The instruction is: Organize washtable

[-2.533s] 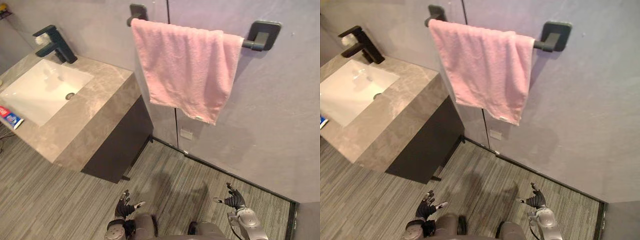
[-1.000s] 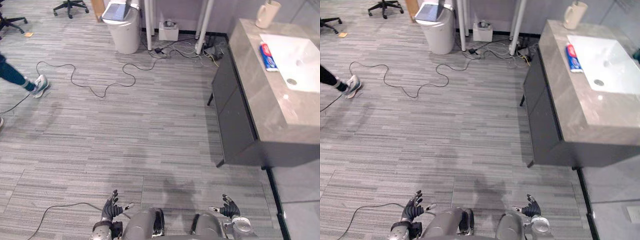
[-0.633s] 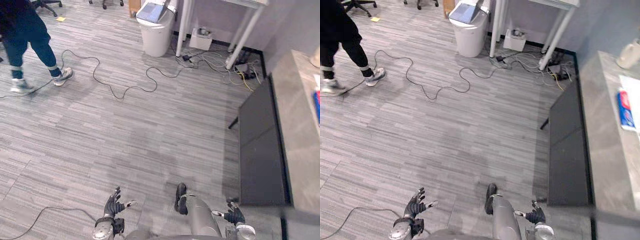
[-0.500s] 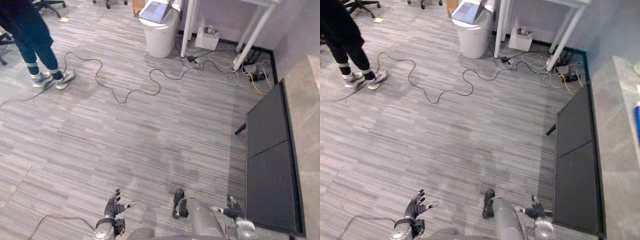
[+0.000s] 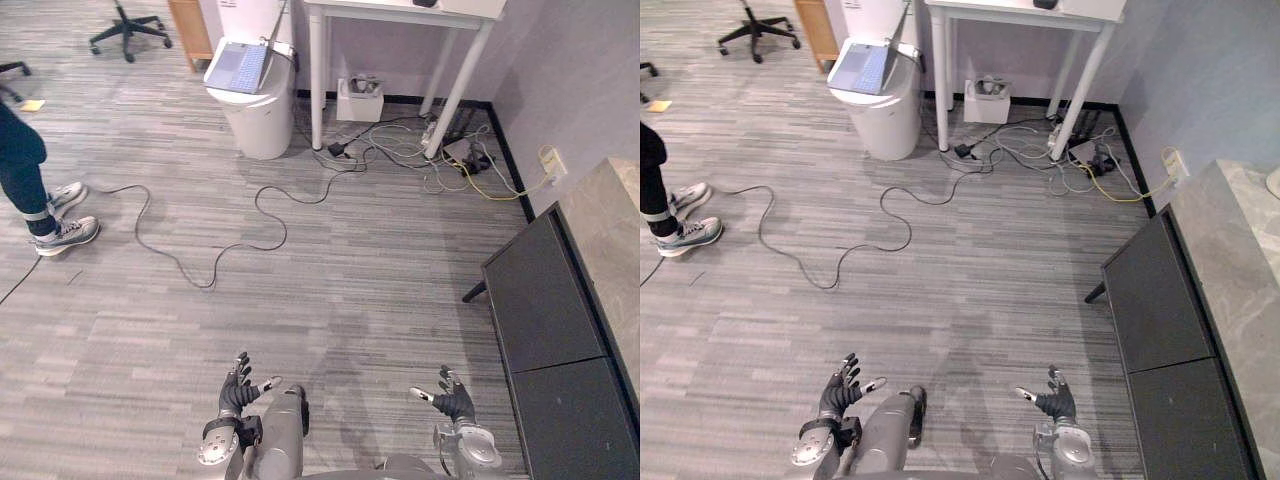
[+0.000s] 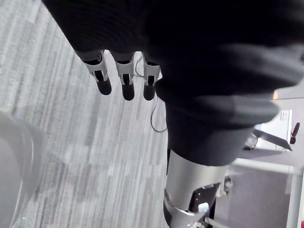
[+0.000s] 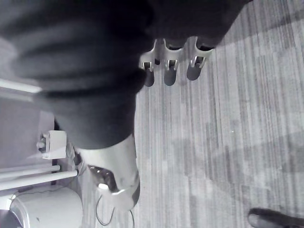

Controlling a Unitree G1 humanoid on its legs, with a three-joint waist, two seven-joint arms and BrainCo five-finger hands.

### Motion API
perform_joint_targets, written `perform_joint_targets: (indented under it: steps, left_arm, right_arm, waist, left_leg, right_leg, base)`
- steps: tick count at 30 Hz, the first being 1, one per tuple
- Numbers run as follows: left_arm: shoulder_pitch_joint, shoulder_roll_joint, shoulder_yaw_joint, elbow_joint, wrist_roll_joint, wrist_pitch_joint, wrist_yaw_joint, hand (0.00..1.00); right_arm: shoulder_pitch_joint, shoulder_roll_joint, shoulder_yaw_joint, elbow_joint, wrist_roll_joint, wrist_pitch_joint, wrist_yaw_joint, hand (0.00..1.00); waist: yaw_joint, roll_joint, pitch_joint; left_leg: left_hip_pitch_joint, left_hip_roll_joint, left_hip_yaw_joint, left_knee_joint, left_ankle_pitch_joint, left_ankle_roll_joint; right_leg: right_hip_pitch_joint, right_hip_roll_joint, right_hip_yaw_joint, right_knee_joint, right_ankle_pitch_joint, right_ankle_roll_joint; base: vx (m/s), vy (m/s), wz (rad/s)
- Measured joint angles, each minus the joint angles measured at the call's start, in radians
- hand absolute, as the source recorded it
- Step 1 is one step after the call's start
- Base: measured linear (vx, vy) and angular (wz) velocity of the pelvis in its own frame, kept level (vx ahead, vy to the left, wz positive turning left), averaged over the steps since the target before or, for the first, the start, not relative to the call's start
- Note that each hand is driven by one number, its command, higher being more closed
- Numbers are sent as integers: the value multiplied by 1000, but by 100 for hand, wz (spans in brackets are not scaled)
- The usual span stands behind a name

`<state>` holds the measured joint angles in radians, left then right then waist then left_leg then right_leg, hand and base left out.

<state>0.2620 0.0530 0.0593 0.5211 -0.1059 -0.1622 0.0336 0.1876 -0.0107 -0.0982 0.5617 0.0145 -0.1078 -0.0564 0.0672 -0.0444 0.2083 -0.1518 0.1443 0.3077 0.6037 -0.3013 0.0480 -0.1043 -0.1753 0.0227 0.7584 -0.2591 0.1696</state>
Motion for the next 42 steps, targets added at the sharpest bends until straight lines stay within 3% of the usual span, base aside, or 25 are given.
perform_joint_targets:
  steps: [3, 5, 6, 7, 8, 9, 11, 12, 13, 14, 15, 16, 18, 21, 24, 25, 26, 28, 29, 30, 32, 33, 36, 38, 42]
  left_arm:
    - [-19, 14, 0, 10, 1, -8, 13, 0]
    - [-40, 35, 0, 67, 0, -14, 12, 0]
    - [-49, 52, 1, 125, 1, -13, 12, 0]
    - [-48, 59, 1, 144, 1, -12, 12, 0]
    - [-47, 74, 2, 168, 1, -10, 13, 0]
    - [-62, 65, 0, 209, 2, -2, 13, 0]
    - [-56, 56, 1, 212, 3, -4, 13, 0]
    - [-65, 50, 1, 219, 6, -6, 13, 0]
    - [-71, 51, 2, 219, 10, -9, 12, 0]
    - [-79, 49, 3, 218, 19, -12, 12, 0]
    - [-81, 50, 5, 217, 22, -12, 12, 0]
    - [-81, 47, 10, 217, 23, -12, 12, 0]
    - [-79, 22, 9, 215, 27, -13, 10, 0]
    - [-80, 7, 9, 212, 27, -14, 10, 0]
    - [-56, -10, 10, 187, 27, -18, 11, 0]
    - [-54, -18, 10, 186, 27, -18, 12, 0]
    - [-55, -19, 10, 185, 27, -18, 12, 0]
    - [-57, -25, 10, 183, 27, -20, 13, 0]
    - [-55, -29, 9, 182, 27, -21, 14, 0]
    - [-55, -26, 9, 174, 27, -21, 15, 0]
    - [-56, -18, 7, 174, 27, -21, 16, 0]
    - [-61, -16, 4, 174, 27, -21, 17, 0]
    - [-51, 9, -22, 177, 27, -22, 22, 0]
    - [-53, 12, -27, 179, 27, -22, 27, 0]
    - [-79, 45, -21, 231, 27, -22, 35, 0]
  right_arm:
    - [1, 4, 24, 3, -9, 1, 4, 0]
    - [-18, 4, 48, 31, -25, -2, 13, 0]
    - [-52, 0, 50, 85, -29, -3, 14, 0]
    - [-60, -1, 50, 103, -31, -3, 13, 0]
    - [-67, -2, 52, 126, -35, -2, 14, 0]
    - [-71, -27, 58, 158, -35, -2, 15, 0]
    - [-63, -54, 59, 173, -36, -2, 16, 0]
    - [-61, -77, 54, 186, -36, -2, 17, 0]
    - [-61, -82, 53, 194, -36, -1, 17, 0]
    - [-49, -82, 48, 202, -36, 0, 18, 0]
    - [-25, -81, 46, 199, -35, 0, 17, 0]
    - [-19, -79, 45, 194, -26, -1, 16, 0]
    - [-6, -77, 32, 169, -19, -1, 12, 0]
    - [-7, -73, 13, 154, -10, -2, 11, 0]
    - [-24, -70, -6, 143, -4, -1, 11, 0]
    - [-24, -68, -10, 116, -5, -2, 9, 0]
    - [-25, -68, -10, 116, -5, -2, 7, 0]
    - [-26, -66, -10, 112, -5, -2, 2, 0]
    - [-25, -56, -7, 96, -6, -1, 0, 0]
    - [-13, -26, 0, 61, -8, -2, 0, 0]
    - [-1, -7, 0, 41, -14, -3, -1, 0]
    - [-6, -2, 2, 41, -24, -2, -1, 0]
    - [-29, 4, 35, 51, -39, -3, 0, 0]
    - [-43, 4, 47, 90, -47, -2, 4, 0]
    - [-77, -5, 61, 168, -65, 0, 4, 0]
  waist:
    - [-4, -5, -7]
    - [-10, -25, -20]
    - [-34, -35, -27]
    - [-44, -41, -29]
    - [-56, -55, -31]
    - [-67, -34, -36]
    - [-66, 2, -38]
    - [-77, 35, -41]
    - [-85, 40, -42]
    - [-91, 45, -41]
    - [-89, 48, -38]
    - [-86, 50, -36]
    - [-69, 39, -33]
    - [-50, 30, -32]
    - [-45, 34, -28]
    - [-40, 45, -26]
    - [-39, 47, -28]
    - [-23, 67, -32]
    - [-14, 78, -40]
    - [-11, 48, -47]
    - [-9, 30, -53]
    - [2, 4, -64]
    - [-11, 9, -57]
    - [-29, 6, -56]
    - [-38, 15, -52]
  left_leg:
    - [106, 31, 133, -82, -1, -1]
    - [152, 54, 211, -115, 0, -2]
    - [167, 57, 235, -119, 1, -4]
    - [172, 53, 243, -119, 2, -6]
    - [183, 30, 240, -120, 9, -19]
    - [211, 29, 209, -147, 21, -42]
    - [247, 28, 171, -210, 34, -70]
    - [268, 35, 152, -247, 41, -103]
    - [261, 48, 145, -229, 43, -109]
    - [233, 89, 118, -123, 50, -120]
    - [194, 144, 69, 37, 86, -167]
    - [165, 170, 36, 125, 126, -170]
    - [49, 198, -59, 340, 80, -174]
    - [-18, 157, -77, 267, 64, -150]
    - [-62, 56, -183, -14, 66, -153]
    - [-61, -3, -283, -180, 74, -159]
    - [-58, -8, -296, -204, 77, -160]
    - [-34, -22, -351, -300, 127, -161]
    - [-7, -24, -328, -291, 184, -131]
    - [10, -34, -273, -261, 135, -114]
    - [20, -44, -216, -236, 92, -94]
    - [51, -47, -161, -232, 65, -71]
    - [115, -50, -75, -221, 22, -44]
    - [154, -56, -57, -238, 14, -30]
    - [205, -27, -41, -297, 18, -38]
  right_leg:
    - [-96, -41, -206, 27, -20, -50]
    - [-132, -53, -380, -106, -11, -86]
    - [-147, -39, -450, -259, 48, -116]
    - [-153, -33, -463, -324, 93, -129]
    - [-165, -26, -465, -403, 209, -173]
    - [-153, 6, -457, -423, 251, -235]
    - [-124, 45, -443, -480, 255, -243]
    - [-125, 85, -427, -500, 248, -246]
    - [-123, 98, -425, -507, 240, -245]
    - [-97, 132, -421, -533, 219, -237]
    - [-42, 174, -411, -569, 210, -243]
    - [-10, 195, -399, -589, 205, -252]
    - [68, 237, -329, -625, 185, -277]
    - [101, 238, -269, -651, 185, -276]
    - [126, 229, -188, -655, 172, -253]
    - [137, 220, -139, -643, 165, -233]
    - [136, 220, -130, -639, 162, -228]
    - [132, 224, -66, -604, 135, -196]
    - [136, 224, -20, -578, 106, -173]
    - [132, 200, 20, -546, 66, -141]
    - [104, 175, 56, -481, 31, -122]
    - [76, 160, 61, -414, 17, -106]
    - [-8, 110, -49, -199, 10, -75]
    - [-27, 67, -156, -148, -11, -73]
    - [-68, 84, -261, -301, -6, -115]
  base:
    - [158, 65, -135]
    - [175, -45, -133]
    - [189, -105, -117]
    - [207, -159, -85]
    - [176, -148, -67]
    - [232, -159, -83]
    - [238, -118, -80]
    - [217, -103, -52]
    - [232, -132, -50]
    - [184, -134, -38]
    - [201, -145, -42]
    - [212, -136, -57]
    - [247, -104, -85]
    - [185, -20, -69]
    - [245, 107, -86]
    - [193, 129, -73]
    - [245, 185, -98]
    - [232, 237, -94]
    - [275, 322, -114]
    - [236, 278, -96]
    - [237, 261, -87]
    - [221, 242, -111]
    - [182, 187, -88]
    - [190, 98, -34]
    - [193, 3, -19]
